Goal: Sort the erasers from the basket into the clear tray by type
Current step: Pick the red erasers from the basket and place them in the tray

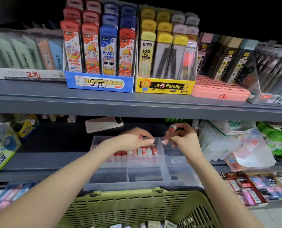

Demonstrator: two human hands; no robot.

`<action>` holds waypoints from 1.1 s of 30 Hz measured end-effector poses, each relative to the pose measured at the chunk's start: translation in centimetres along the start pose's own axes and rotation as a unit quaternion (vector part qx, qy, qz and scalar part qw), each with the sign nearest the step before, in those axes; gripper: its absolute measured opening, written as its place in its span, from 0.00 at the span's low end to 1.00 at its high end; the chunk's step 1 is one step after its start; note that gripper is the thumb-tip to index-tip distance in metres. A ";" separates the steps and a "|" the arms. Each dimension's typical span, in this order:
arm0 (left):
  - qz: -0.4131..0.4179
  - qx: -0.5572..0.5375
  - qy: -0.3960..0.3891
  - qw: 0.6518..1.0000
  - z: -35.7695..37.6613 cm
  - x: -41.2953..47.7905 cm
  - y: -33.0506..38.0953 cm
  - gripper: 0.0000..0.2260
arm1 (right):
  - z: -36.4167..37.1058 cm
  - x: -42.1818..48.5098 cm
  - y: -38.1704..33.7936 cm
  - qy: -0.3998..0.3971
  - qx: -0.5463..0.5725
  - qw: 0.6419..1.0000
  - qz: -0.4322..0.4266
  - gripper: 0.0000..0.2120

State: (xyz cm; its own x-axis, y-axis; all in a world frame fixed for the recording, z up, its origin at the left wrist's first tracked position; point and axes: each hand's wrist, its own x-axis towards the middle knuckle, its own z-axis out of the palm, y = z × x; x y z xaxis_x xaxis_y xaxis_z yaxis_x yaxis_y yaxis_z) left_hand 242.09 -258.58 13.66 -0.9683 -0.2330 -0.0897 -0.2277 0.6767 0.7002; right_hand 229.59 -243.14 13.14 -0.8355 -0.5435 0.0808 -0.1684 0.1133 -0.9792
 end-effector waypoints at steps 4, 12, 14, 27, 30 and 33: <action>-0.017 0.050 -0.086 0.995 0.4 2.5 0.3 0.18 | -0.5 -0.2 1.0 -0.020 -0.006 1.000 -0.001 0.14; -0.024 0.139 -0.199 0.970 1.2 4.2 0.0 0.26 | -1.1 -0.4 1.9 -0.041 -0.019 0.999 0.007 0.12; -0.016 0.153 -0.197 0.968 0.6 4.1 0.0 0.28 | -0.8 -0.4 2.0 -0.026 -0.033 0.999 -0.008 0.12; -0.038 0.039 -0.088 0.995 0.0 2.4 -0.2 0.24 | 2.3 -0.8 2.2 -0.031 -0.397 0.896 -0.196 0.14; -0.047 -0.083 0.102 0.990 -0.6 1.1 0.1 0.21 | 2.9 -0.5 2.0 -0.032 -0.429 0.878 -0.209 0.12; -0.081 -0.232 0.221 0.944 -0.7 -1.4 0.5 0.22 | 3.4 0.2 1.5 -0.054 -0.515 0.833 -0.196 0.11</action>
State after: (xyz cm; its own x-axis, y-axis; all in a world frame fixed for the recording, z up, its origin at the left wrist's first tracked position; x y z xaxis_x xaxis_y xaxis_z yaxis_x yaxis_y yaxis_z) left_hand 243.39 -258.41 14.68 -0.7637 -0.6455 0.0094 -0.2009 0.2515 0.9468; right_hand 230.91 -245.89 11.03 -0.5676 -0.7725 0.2846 -0.8233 0.5320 -0.1980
